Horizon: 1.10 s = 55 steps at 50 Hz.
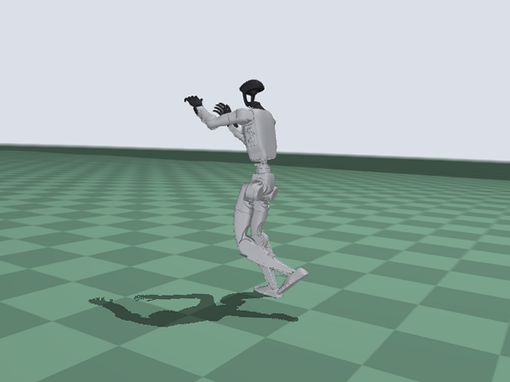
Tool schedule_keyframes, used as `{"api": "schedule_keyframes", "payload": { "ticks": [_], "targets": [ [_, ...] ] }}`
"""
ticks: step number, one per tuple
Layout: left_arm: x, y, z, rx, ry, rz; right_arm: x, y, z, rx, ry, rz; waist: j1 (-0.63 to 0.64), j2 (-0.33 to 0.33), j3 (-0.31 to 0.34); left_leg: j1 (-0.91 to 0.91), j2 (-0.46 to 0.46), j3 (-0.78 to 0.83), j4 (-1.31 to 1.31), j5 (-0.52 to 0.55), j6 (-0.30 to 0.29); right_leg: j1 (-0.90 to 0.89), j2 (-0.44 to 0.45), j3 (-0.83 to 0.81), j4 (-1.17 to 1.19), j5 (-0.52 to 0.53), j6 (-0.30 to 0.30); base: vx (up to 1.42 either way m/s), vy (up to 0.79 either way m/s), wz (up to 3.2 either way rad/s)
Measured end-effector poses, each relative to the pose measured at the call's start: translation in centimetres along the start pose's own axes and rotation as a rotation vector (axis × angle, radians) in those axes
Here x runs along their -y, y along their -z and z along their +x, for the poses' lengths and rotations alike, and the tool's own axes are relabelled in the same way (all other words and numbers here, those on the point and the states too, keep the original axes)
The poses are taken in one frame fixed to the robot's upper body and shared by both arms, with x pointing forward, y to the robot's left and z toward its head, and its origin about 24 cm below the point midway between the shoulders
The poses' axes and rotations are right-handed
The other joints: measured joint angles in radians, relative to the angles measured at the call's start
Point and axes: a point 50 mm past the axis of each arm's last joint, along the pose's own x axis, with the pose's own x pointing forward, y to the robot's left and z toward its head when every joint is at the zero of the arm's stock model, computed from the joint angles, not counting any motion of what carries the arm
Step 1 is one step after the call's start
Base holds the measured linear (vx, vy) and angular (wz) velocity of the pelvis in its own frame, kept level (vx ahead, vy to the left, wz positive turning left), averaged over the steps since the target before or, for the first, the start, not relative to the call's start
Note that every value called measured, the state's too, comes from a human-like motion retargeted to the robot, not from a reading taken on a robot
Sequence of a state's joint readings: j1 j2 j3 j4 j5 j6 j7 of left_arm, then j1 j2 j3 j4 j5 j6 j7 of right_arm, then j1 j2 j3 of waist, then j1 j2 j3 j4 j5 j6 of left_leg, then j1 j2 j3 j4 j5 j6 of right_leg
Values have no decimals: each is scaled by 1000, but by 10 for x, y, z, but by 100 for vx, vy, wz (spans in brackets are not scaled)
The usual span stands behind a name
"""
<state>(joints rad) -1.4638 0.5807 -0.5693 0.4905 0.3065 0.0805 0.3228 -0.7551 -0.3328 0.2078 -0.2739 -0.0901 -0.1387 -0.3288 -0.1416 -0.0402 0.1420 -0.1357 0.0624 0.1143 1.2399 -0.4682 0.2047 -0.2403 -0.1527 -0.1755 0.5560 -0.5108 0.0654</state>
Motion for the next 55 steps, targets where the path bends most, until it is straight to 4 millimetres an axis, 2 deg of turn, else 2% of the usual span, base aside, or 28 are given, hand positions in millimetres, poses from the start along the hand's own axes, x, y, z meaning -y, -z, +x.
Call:
{"api": "schedule_keyframes", "payload": {
  "ticks": [2, 4, 6, 8, 10, 12, 13, 15, 17, 18, 19, 20, 23, 26, 28, 30, 33, 35, 37, 38, 40, 43, 45, 46, 50, 53, 55],
  "targets": [
    [28, -20, -49, 93, 73, -160, -10, 39, 14, -160, 6, -51, 50, -35, -51, -116, -22, 21, -61, -12, 22, 78, -5, 4, -102, 47, 13, 117, -14, -24],
    [54, -29, -108, 113, 169, -349, -9, 82, 13, -322, -5, -205, 123, -82, -96, -167, -53, 70, -269, 11, 8, 164, -13, 34, -228, 146, 24, 120, -8, -74],
    [70, -27, -168, 26, 248, -563, -1, 123, 1, -490, -7, -359, 225, -124, -120, -149, -67, 149, -589, 79, -37, 241, -15, 97, -325, 266, 35, 123, 1, -152],
    [76, -15, -222, -136, 307, -762, 16, 157, -16, -657, -8, -486, 339, -134, -117, -94, -52, 226, -935, 153, -115, 325, 7, 167, -398, 371, 46, 125, 13, -186],
    [78, -4, -271, -308, 374, -912, 43, 180, -31, -796, -57, -609, 428, -114, -98, -66, -16, 273, -1161, 147, -206, 421, 36, 218, -442, 428, 53, 124, 24, -133],
    [79, -5, -308, -426, 458, -1022, 73, 187, -39, -854, -161, -742, 462, -80, -72, -76, 17, 261, -1203, 139, -242, 495, 57, 237, -397, 419, 35, 120, 30, -30],
    [79, -9, -320, -451, 491, -1060, 89, 186, -37, -847, -192, -802, 463, -55, -55, -79, 34, 238, -1173, 168, -234, 514, 70, 230, -326, 396, 14, 115, 30, 37],
    [76, -21, -320, -410, 510, -1071, 118, 172, -22, -772, -135, -846, 435, -17, -5, -94, 50, 176, -1008, 163, -166, 484, 68, 161, -47, 305, -26, 108, 27, 86],
    [70, -29, -284, -274, 428, -968, 137, 144, -1, -633, 64, -722, 386, -28, 55, -144, 27, 140, -749, 1, -92, 371, -11, 88, 303, 174, -57, 100, 21, 95],
    [65, -30, -260, -200, 353, -885, 141, 128, 4, -556, 147, -632, 362, -39, 74, -159, 16, 137, -653, -70, -74, 306, -47, 78, 441, 115, -71, 98, 15, 67],
    [58, -30, -236, -132, 269, -791, 139, 114, -2, -492, 194, -542, 339, -54, 80, -160, 5, 142, -603, -114, -72, 236, -65, 85, 534, 70, -82, 98, 13, 45],
    [49, -29, -211, -69, 175, -693, 138, 98, -12, -428, 232, -468, 317, -70, 79, -154, -5, 149, -576, -145, -78, 163, -76, 100, 605, 30, -91, 100, 11, 33],
    [26, -21, -163, -4, -82, -515, 112, 61, -75, -362, 132, -318, 197, -68, 30, -41, -26, 154, -697, -125, -127, 20, -33, 102, 513, -3, -81, 103, 6, 36],
    [14, -4, -139, -52, -244, -372, 89, 33, -134, -440, -59, -241, 11, -9, -6, 98, -25, 144, -851, -24, -162, -3, 20, 13, 138, 61, -52, 107, -4, 38],
    [7, 13, -126, -110, -302, -265, 87, 23, -172, -572, -106, -194, -113, 11, -18, 188, -49, 136, -910, 54, -169, 25, 42, -38, -179, 156, -14, 111, -12, 12],
    [-1, 37, -110, -169, -307, -129, 95, 13, -209, -744, -79, -176, -213, 2, -28, 271, -88, 130, -915, 121, -174, 43, 46, -81, -424, 264, 35, 114, -16, -28],
    [-13, 75, -79, -209, -177, 168, 121, -14, -251, -954, 12, -222, -281, -50, -47, 321, -137, 128, -743, 188, -179, 31, 40, -165, -532, 418, 85, 110, -15, -97],
    [-30, 103, -59, -229, -51, 450, 140, -32, -261, -1015, 97, -233, -292, -69, -44, 279, -137, 130, -511, 211, -188, 22, 47, -191, -460, 392, 30, 98, -10, -167],
    [-47, 136, -55, -283, 122, 772, 151, -36, -256, -994, 138, -225, -295, -53, -20, 200, -89, 134, -252, 170, -191, -15, 76, -130, -254, 219, -58, 88, 0, -205],
    [-53, 154, -62, -330, 227, 888, 154, -33, -252, -969, 94, -254, -302, -43, -11, 159, -60, 137, -136, 126, -178, -42, 90, -86, -133, 139, -80, 83, 7, -204],
    [-60, 185, -88, -503, 304, 857, 146, -19, -239, -889, 209, -157, -326, -22, 11, 69, 3, 143, 45, 51, -125, -69, 119, -21, 29, 54, -81, 78, 10, -191],
    [-51, 201, -138, -657, 153, 466, 125, 1, -211, -740, 317, -48, -320, -1, 15, -66, 64, 159, 89, 10, -38, -4, 181, 89, -32, 90, -46, 71, 7, -242],
    [-35, 194, -186, -664, 70, 216, 110, 2, -198, -666, 342, 38, -257, -18, -16, -109, 39, 187, -39, 7, -11, 67, 198, 225, -140, 177, -13, 66, 8, -372],
    [-24, 184, -212, -658, 59, 99, 102, -1, -193, -637, 321, 66, -211, -47, -44, -112, 9, 202, -158, 26, -13, 97, 188, 305, -187, 231, 13, 64, 13, -435],
    [-10, 143, -313, -756, -64, -299, 77, -22, -155, -405, 107, 56, -46, -120, -86, -66, -51, 202, -723, 142, -64, 188, 147, 546, -323, 417, 143, 57, 26, -471],
    [-7, 110, -366, -867, -115, -569, 64, -44, -125, -213, -89, 75, 48, -97, -74, -18, 12, 87, -1032, 196, -117, 230, 139, 518, -332, 421, 194, 44, 42, -441],
    [-7, 89, -381, -885, -185, -712, 63, -59, -111, -79, -63, 109, 94, -69, -62, -12, 64, -47, -1104, 255, -155, 251, 123, 420, -296, 344, 177, 31, 52, -377]
  ]
}}
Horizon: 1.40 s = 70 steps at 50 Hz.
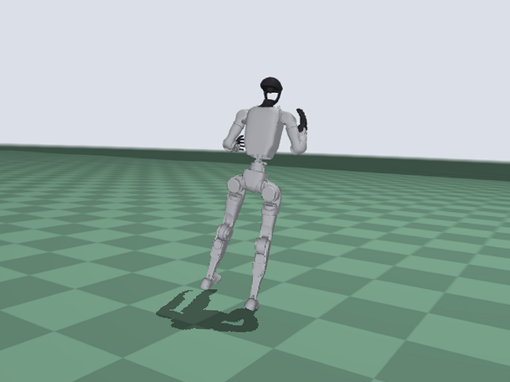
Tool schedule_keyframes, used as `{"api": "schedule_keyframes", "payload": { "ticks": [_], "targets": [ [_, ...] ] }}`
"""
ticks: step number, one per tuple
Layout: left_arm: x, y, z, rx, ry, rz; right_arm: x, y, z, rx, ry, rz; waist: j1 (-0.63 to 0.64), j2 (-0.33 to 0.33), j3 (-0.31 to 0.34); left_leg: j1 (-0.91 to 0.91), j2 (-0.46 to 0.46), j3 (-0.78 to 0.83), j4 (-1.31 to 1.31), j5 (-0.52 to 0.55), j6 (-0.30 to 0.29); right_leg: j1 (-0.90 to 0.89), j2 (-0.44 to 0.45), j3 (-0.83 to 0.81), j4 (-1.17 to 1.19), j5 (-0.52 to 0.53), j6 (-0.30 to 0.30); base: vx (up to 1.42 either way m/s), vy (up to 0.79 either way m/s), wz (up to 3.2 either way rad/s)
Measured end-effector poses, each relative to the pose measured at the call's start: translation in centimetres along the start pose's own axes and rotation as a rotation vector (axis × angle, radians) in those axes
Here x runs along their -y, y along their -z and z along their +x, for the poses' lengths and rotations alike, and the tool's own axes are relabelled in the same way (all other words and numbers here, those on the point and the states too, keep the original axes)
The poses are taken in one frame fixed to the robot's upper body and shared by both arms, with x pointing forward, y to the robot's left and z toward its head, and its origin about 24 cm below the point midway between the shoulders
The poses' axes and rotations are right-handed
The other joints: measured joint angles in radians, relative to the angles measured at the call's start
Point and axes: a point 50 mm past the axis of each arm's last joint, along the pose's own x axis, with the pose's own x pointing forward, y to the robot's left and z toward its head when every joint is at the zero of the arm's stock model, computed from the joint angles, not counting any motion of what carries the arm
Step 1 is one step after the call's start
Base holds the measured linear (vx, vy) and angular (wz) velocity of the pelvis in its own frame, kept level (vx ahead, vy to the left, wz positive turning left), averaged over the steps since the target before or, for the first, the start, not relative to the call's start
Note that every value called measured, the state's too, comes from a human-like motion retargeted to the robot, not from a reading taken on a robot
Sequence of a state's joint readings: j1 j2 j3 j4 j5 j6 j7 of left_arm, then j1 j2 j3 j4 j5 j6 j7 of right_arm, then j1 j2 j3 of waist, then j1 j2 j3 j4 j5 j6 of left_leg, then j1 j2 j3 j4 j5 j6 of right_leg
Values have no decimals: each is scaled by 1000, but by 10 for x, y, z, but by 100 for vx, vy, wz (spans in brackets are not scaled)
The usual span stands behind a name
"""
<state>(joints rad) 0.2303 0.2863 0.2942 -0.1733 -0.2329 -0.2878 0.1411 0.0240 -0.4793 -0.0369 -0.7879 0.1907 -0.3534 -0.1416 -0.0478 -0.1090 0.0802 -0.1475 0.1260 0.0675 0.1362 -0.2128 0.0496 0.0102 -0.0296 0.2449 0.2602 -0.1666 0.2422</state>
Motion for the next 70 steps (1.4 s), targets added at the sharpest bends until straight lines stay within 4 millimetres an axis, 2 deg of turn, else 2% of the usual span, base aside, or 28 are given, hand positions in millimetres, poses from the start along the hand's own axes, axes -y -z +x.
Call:
{"api": "schedule_keyframes", "payload": {
  "ticks": [2, 3, 5, 7, 10, 12, 14, 18, 22, 25, 27, 30, 32, 34, 37, 40, 43, 45, 46, 50, 52, 55, 58, 61, 64, 65, 67, 70],
  "targets": [
    [14, -12, -11, 38, 38, -123, 0, -9, 8, 80, 27, 88, 31, 40, 21, 13, 54, -122, 29, 28, -42, -5, -23, -145, 120, -151, -79, 19, 56, -325],
    [23, -21, -11, 81, 76, -165, 1, -14, 11, 116, 40, 123, 43, 59, 34, 24, 78, -152, 69, -16, -64, -23, -42, -222, 217, -246, -133, 9, 57, -296],
    [45, -45, -4, 204, 186, -222, 5, -18, 16, 168, 68, 187, 53, 74, 69, 36, 96, -129, 195, -214, -103, -99, -107, -342, 474, -450, -254, -2, 54, -268],
    [73, -71, 13, 335, 312, -260, 8, -11, 15, 136, 127, 285, 45, 48, 108, 6, 79, -31, 357, -394, -84, -205, -182, -380, 715, -606, -363, -13, 41, -235],
    [103, -116, 39, 528, 457, -260, 6, 11, 2, -18, 190, 433, 12, 6, 146, -41, 61, 108, 530, -492, 0, -349, -225, -343, 911, -683, -447, -10, 20, -217],
    [107, -145, 46, 655, 473, -252, -1, 15, -10, -102, 143, 471, -39, 16, 134, -12, 62, 197, 497, -468, 10, -405, -208, -305, 913, -641, -432, 7, 5, -206],
    [105, -165, 45, 745, 443, -305, -5, 11, -19, -165, 65, 500, -122, 58, 108, 47, 65, 276, 393, -395, 4, -411, -166, -278, 823, -574, -371, 20, -6, -177],
    [108, -186, 30, 795, 470, -541, -5, 7, -31, -312, -54, 538, -276, 172, 55, 145, 77, 386, 205, -171, -26, -341, -95, -323, 473, -455, -231, 32, -23, -167],
    [127, -194, 24, 796, 611, -534, 5, 10, -33, -396, -150, 379, -273, 233, 38, 208, 62, 399, 139, -66, -53, -265, -134, -618, 168, -365, -164, 34, -34, -268],
    [137, -201, 16, 867, 658, -436, 0, 20, -27, -346, -136, 332, -228, 224, 92, 201, 36, 323, 285, -133, -11, -229, -112, -645, 92, -393, -175, 31, -30, -336],
    [139, -191, 16, 856, 633, -361, -10, 36, -19, -303, -103, 328, -198, 204, 139, 124, 22, 229, 520, -221, 17, -226, -74, -533, 109, -465, -199, 34, -22, -334],
    [130, -146, 28, 644, 464, -301, -31, 59, 8, -213, 45, 373, -123, 181, 175, -29, -1, 133, 834, -328, 50, -232, -21, -383, 150, -526, -224, 48, -14, -293],
    [112, -115, 25, 494, 344, -307, -37, 50, 39, -57, 193, 434, -40, 145, 174, -115, -22, 136, 936, -365, 98, -189, -21, -296, 100, -503, -219, 69, -10, -234],
    [91, -95, 13, 405, 305, -285, -38, 24, 68, 146, 287, 505, 66, 84, 158, -191, -67, 150, 943, -380, 140, -118, -52, -220, -2, -421, -204, 82, -7, -201],
    [59, -80, -3, 310, 363, -161, -40, -18, 100, 408, 303, 508, 241, -21, 126, -287, -138, 176, 789, -346, 155, -35, -123, -151, -131, -212, -164, 90, 2, -179],
    [39, -72, -10, 236, 411, -34, -47, -41, 120, 533, 247, 409, 370, -87, 113, -308, -154, 226, 479, -284, 139, 28, -164, -122, -205, 34, -109, 95, 15, -143],
    [37, -86, -9, 336, 365, 79, -49, -39, 129, 532, 253, 366, 396, -65, 161, -196, -135, 290, 127, -253, 82, 153, -134, -101, -226, 174, -114, 100, 27, -61],
    [44, -106, -8, 500, 311, 139, -46, -27, 120, 490, 268, 392, 359, 2, 229, -93, -106, 300, 40, -217, 39, 231, -77, -103, -99, 158, -162, 101, 34, 16],
    [52, -119, -5, 612, 289, 180, -46, -20, 108, 450, 263, 401, 328, 28, 247, -69, -84, 292, 78, -220, 43, 194, -57, -136, 78, 102, -183, 98, 35, 34],
    [88, -184, 23, 1098, 143, 345, -47, 10, 49, 188, 143, 460, 175, 36, 247, -96, -79, 253, 363, -428, 110, -129, -122, -246, 803, -168, -251, 90, 31, 49],
    [114, -223, 50, 1237, 85, 410, -44, 19, 14, 7, 7, 480, 84, 51, 206, -94, -85, 235, 417, -493, 79, -283, -126, -258, 958, -252, -263, 93, 23, 81],
    [151, -267, 102, 1210, 30, 565, -42, 15, -27, -202, -178, 568, -86, 112, 137, -21, -75, 189, 332, -462, -11, -448, -94, -327, 914, -295, -274, 103, 15, 110],
    [161, -274, 170, 985, -61, 731, -33, 8, -47, -325, -243, 601, -270, 201, 104, 94, -47, 117, 176, -305, -82, -461, -60, -454, 511, -240, -256, 115, 1, 132],
    [154, -264, 226, 695, -88, 910, -22, 11, -51, -391, -216, 526, -413, 185, 138, 261, -75, 30, 70, -119, -91, -331, -50, -485, -46, -124, -180, 124, -19, 136],
    [142, -256, 248, 527, -29, 1213, -24, 16, -43, -346, -204, 413, -431, 112, 172, 410, -118, -32, 66, 7, -22, -262, -60, -422, -212, -46, -129, 126, -31, -1],
    [138, -253, 250, 512, 8, 1310, -27, 16, -38, -303, -206, 368, -412, 93, 177, 435, -132, -38, 110, 28, 13, -247, -59, -393, -189, -42, -134, 122, -28, -115],
    [133, -259, 244, 603, 18, 1357, -36, 18, -18, -166, -201, 248, -342, 74, 180, 387, -130, 24, 354, -16, 65, -237, -51, -341, -43, -148, -178, 119, -20, -146],
    [132, -265, 207, 857, -35, 1157, -51, 19, 28, 61, -152, 40, -231, 82, 145, 182, -65, 121, 811, -170, 132, -264, -44, -300, 182, -330, -221, 117, -9, -96]
  ]
}}
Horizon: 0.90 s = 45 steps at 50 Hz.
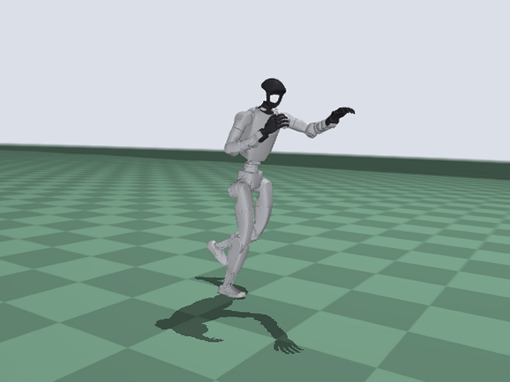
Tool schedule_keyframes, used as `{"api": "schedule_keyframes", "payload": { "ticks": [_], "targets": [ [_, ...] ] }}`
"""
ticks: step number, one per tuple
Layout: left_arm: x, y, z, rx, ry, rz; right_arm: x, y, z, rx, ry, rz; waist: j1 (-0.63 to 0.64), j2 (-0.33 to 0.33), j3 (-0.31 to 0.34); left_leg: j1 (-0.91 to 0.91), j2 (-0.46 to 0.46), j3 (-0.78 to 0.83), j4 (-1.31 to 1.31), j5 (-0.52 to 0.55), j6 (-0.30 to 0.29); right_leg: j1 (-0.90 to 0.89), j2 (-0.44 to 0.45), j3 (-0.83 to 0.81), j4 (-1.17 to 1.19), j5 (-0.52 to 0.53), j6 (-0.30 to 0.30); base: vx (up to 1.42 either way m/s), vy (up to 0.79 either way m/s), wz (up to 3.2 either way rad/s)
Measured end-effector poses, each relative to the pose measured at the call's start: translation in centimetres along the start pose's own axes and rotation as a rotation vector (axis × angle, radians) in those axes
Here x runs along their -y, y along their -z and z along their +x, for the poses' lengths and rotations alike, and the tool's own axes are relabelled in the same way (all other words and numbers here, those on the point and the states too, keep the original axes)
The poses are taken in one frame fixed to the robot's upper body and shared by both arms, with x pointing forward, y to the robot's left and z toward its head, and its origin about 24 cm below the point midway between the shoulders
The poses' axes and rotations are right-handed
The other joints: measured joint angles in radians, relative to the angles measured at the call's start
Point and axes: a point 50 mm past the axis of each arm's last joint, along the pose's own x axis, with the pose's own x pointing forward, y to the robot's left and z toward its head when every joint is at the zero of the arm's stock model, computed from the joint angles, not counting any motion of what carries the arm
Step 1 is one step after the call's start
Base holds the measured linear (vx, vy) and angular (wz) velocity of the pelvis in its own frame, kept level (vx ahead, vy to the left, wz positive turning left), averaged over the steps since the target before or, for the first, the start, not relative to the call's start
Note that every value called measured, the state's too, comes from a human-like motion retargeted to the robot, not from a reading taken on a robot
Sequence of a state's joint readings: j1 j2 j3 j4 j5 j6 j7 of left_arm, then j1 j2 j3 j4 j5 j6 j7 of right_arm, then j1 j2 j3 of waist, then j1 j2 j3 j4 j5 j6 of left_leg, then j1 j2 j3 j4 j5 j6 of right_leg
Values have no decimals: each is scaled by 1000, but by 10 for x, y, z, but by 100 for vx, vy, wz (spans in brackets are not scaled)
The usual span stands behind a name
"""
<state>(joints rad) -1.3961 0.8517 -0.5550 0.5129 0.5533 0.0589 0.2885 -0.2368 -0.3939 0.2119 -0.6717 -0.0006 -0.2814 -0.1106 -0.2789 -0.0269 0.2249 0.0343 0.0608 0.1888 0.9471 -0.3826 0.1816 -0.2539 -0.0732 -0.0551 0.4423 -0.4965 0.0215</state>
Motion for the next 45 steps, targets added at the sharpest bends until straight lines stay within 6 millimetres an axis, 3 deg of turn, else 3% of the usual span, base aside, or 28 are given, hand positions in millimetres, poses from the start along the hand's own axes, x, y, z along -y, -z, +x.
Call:
{"api": "schedule_keyframes", "payload": {
  "ticks": [2, 4, 8, 10, 13, 15, 18, 20, 22, 25, 28, 31, 34, 35, 37, 40, 42, 43, 45],
  "targets": [
    [-3, -22, -42, 91, -96, -196, -1, 8, 40, 96, 20, -161, 82, 6, -50, -168, 21, 5, 170, -71, 26, 16, -1, 8, 23, -34, 2, 118, -6, -45],
    [1, -37, -99, 136, -100, -441, 1, 23, 79, 117, 44, -324, 191, -24, -98, -300, -2, 9, 183, -99, 26, 78, -12, 37, -38, 2, 17, 123, -5, -75],
    [17, -41, -214, -23, 47, -901, 15, 77, 146, -20, 84, -728, 501, -164, -132, -404, -60, 98, -181, -61, -38, 224, -70, 149, -206, 229, 70, 130, 6, -157],
    [29, -38, -261, -208, 161, -1078, 33, 106, 167, -123, 22, -975, 661, -207, -109, -391, -60, 153, -475, -10, -95, 301, -90, 192, -277, 370, 102, 133, 24, -150],
    [37, -38, -298, -340, 303, -1154, 67, 135, 179, -263, -256, -1367, 804, -162, -46, -348, -43, 167, -792, 5, -198, 482, -76, 213, -352, 508, 105, 132, 37, -35],
    [33, -43, -293, -268, 341, -1066, 98, 139, 179, -368, -416, -1576, 819, -98, -13, -334, -34, 141, -799, 39, -230, 595, -47, 191, -320, 539, 63, 131, 41, 110],
    [23, -58, -243, -70, 192, -874, 131, 114, 190, -412, -317, -1572, 734, 4, 26, -303, -32, 44, -527, -96, -138, 608, -48, -11, 38, 417, -11, 127, 35, 182],
    [14, -70, -199, -9, -6, -818, 129, 88, 201, -305, -126, -1380, 648, 30, 43, -282, -53, -13, -371, -232, -76, 498, -112, -98, 386, 273, -60, 121, 21, 151],
    [0, -78, -155, 28, -181, -812, 104, 68, 192, -165, -25, -1102, 543, -10, 13, -264, -83, -29, -354, -275, -80, 305, -142, -56, 627, 164, -77, 119, 9, 101],
    [-21, -91, -100, 96, -284, -733, 61, 52, 138, -37, -94, -776, 372, -2, -79, -191, -76, -61, -482, -224, -127, 35, -79, -3, 698, 90, -85, 122, 0, 92],
    [-32, -91, -47, 112, -281, -555, 37, 44, 63, -72, -217, -603, 187, 92, -138, -103, -18, -125, -628, -63, -184, -83, -30, -113, 410, 123, -60, 127, -10, 135],
    [-23, -84, 5, 41, -254, -464, 28, 36, 5, -183, -247, -434, 5, 140, -123, 22, -6, -186, -735, 130, -220, -41, -32, -196, -86, 227, 22, 132, -27, 169],
    [-4, -58, 45, -49, -93, -250, 14, 24, -16, -208, -223, -253, -124, 99, -54, 168, -36, -219, -727, 223, -167, 15, -87, -214, -376, 262, 109, 134, -44, 89],
    [-2, -44, 53, -71, -5, -130, 8, 17, -17, -184, -215, -191, -147, 76, -35, 200, -51, -219, -679, 225, -128, 22, -109, -212, -398, 271, 128, 129, -47, -11],
    [-9, -19, 60, -86, 162, 44, -1, -2, -3, -40, -181, -94, -150, 45, -6, 159, -76, -193, -416, 144, -58, 29, -125, -183, -314, 264, 100, 123, -42, -76],
    [-35, 0, 57, -113, 39, -21, -4, -27, 29, 199, -72, -79, -80, 66, 1, 15, -39, -115, 10, -12, -5, -12, -71, -123, -19, 61, 23, 121, -33, -144],
    [-42, -18, 36, -31, -166, -227, 2, -19, 51, 237, 48, -160, -6, 77, -36, -104, -12, -64, 181, -88, 25, -16, -53, -94, 91, -31, 17, 128, -24, -115],
    [-37, -36, 16, 34, -242, -361, 9, -6, 54, 194, 105, -228, 48, 85, -78, -170, -7, -41, 220, -113, 32, 1, -53, -87, 88, -40, 28, 130, -19, -82],
    [-43, -53, -30, 156, -307, -448, 11, 26, 73, 87, 207, -283, 118, 35, -93, -276, -21, -2, 216, -143, 59, 73, -57, -61, 28, -12, 36, 129, -17, -85]
  ]
}}
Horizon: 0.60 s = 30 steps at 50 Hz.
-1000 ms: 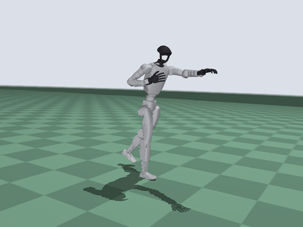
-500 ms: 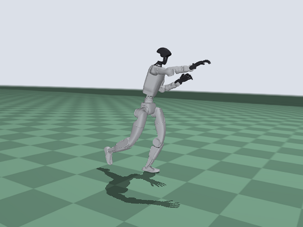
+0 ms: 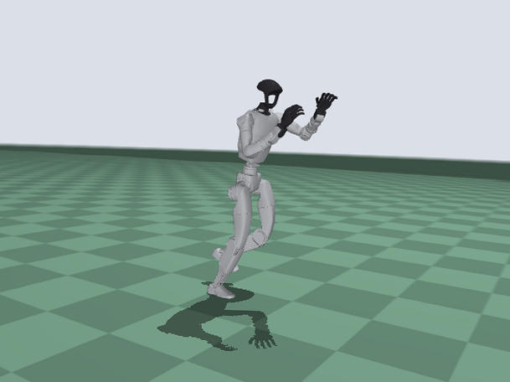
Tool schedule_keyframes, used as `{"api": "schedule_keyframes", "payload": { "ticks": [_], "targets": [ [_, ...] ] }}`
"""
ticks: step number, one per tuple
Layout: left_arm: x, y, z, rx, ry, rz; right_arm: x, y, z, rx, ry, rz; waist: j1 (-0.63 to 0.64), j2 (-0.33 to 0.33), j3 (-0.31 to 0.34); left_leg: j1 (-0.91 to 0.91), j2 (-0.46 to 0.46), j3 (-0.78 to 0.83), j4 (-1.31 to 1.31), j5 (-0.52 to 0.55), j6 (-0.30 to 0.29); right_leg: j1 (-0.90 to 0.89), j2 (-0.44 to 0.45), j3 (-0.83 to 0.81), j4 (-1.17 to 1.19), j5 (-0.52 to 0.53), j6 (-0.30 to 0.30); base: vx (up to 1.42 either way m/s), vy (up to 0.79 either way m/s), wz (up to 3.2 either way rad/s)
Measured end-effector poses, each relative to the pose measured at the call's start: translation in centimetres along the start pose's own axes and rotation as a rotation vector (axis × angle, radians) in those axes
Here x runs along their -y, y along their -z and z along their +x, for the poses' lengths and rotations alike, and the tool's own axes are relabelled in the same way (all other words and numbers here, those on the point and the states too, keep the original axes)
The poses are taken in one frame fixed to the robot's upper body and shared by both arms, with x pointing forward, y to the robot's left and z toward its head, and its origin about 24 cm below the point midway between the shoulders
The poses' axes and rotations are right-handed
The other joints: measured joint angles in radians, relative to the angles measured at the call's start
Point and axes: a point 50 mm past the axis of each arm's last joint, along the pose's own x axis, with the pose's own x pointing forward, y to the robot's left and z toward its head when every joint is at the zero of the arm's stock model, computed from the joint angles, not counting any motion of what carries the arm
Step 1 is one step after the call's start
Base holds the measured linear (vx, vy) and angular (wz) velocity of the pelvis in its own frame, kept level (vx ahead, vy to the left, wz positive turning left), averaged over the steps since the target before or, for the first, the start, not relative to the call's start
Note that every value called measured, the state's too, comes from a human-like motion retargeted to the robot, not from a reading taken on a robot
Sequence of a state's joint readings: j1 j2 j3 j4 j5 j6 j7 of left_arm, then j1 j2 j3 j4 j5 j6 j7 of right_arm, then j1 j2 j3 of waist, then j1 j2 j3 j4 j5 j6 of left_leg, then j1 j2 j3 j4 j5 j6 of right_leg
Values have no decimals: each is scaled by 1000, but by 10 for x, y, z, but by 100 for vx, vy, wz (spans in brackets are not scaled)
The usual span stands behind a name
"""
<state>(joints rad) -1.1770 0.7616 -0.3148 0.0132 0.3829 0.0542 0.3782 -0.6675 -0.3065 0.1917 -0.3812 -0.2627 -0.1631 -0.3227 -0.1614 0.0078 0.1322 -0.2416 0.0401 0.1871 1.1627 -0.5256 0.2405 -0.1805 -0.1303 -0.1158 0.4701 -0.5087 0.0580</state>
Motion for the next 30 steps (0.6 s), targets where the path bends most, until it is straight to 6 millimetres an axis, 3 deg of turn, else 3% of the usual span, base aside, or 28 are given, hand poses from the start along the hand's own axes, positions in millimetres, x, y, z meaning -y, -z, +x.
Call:
{"api": "schedule_keyframes", "payload": {
  "ticks": [3, 5, 7, 10, 11, 13, 15, 17, 18, 21, 25, 28, 30],
  "targets": [
    [-3, -31, -89, 43, 84, -285, -13, 65, 15, -261, 85, -126, 170, -114, -32, -79, -45, 86, -270, 35, -20, 113, -23, 79, -144, 173, 28, 131, -7, -156],
    [-8, -39, -144, -59, 123, -487, -28, 106, 30, -438, 168, -197, 294, -182, -41, -76, -58, 148, -558, 97, -69, 182, -34, 133, -225, 319, 41, 133, 9, -216],
    [-6, -37, -188, -280, 114, -657, -31, 141, 44, -632, 230, -296, 420, -205, -26, -37, -47, 172, -862, 154, -141, 268, -27, 162, -282, 438, 43, 134, 25, -204],
    [6, -30, -235, -604, 79, -796, 1, 163, 66, -782, 301, -316, 555, -155, 36, 1, -1, 148, -1099, 211, -243, 410, -3, 162, -265, 511, 15, 133, 41, -93],
    [12, -29, -240, -641, 107, -785, 16, 163, 74, -778, 289, -354, 562, -122, 56, 3, 11, 134, -1065, 224, -244, 433, 5, 142, -188, 497, -5, 129, 48, 35],
    [20, -28, -237, -649, 130, -736, 43, 151, 98, -684, 271, -399, 538, -63, 95, -8, 14, 93, -896, 174, -206, 434, 0, 84, 47, 427, -38, 125, 48, 119],
    [24, -31, -213, -527, 83, -647, 54, 130, 119, -530, 315, -385, 476, -42, 115, -17, -16, 49, -666, 26, -139, 365, -34, 46, 351, 309, -67, 121, 42, 138],
    [29, -27, -172, -382, 14, -518, 46, 97, 125, -324, 276, -289, 402, -60, 110, -13, -56, 35, -555, -78, -111, 211, -55, 74, 596, 192, -80, 117, 32, 87],
    [33, -23, -152, -330, 8, -448, 40, 83, 115, -242, 234, -248, 364, -74, 94, 8, -73, 35, -560, -95, -115, 126, -50, 97, 664, 150, -86, 117, 27, 59],
    [48, 7, -107, -321, 61, -242, 15, 49, 49, -114, 53, -89, 199, -44, 27, 124, -90, -4, -711, -46, -152, -68, 6, 89, 612, 86, -108, 120, 25, 77],
    [73, 72, -86, -532, 201, 17, -2, 20, -50, -164, -274, 85, -119, 94, -6, 298, -67, -146, -910, 158, -226, -81, 66, -80, 33, 195, -76, 130, 12, 174],
    [81, 126, -83, -722, 325, 204, -1, 12, -98, -291, -368, 169, -285, 74, 13, 470, -104, -239, -1002, 322, -246, -30, 48, -150, -356, 258, 42, 140, -14, 125],
    [82, 144, -81, -766, 476, 315, 0, 8, -119, -374, -341, 211, -275, 18, 11, 569, -137, -264, -1001, 387, -212, -37, 40, -132, -417, 255, 86, 138, -22, -45]
  ]
}}
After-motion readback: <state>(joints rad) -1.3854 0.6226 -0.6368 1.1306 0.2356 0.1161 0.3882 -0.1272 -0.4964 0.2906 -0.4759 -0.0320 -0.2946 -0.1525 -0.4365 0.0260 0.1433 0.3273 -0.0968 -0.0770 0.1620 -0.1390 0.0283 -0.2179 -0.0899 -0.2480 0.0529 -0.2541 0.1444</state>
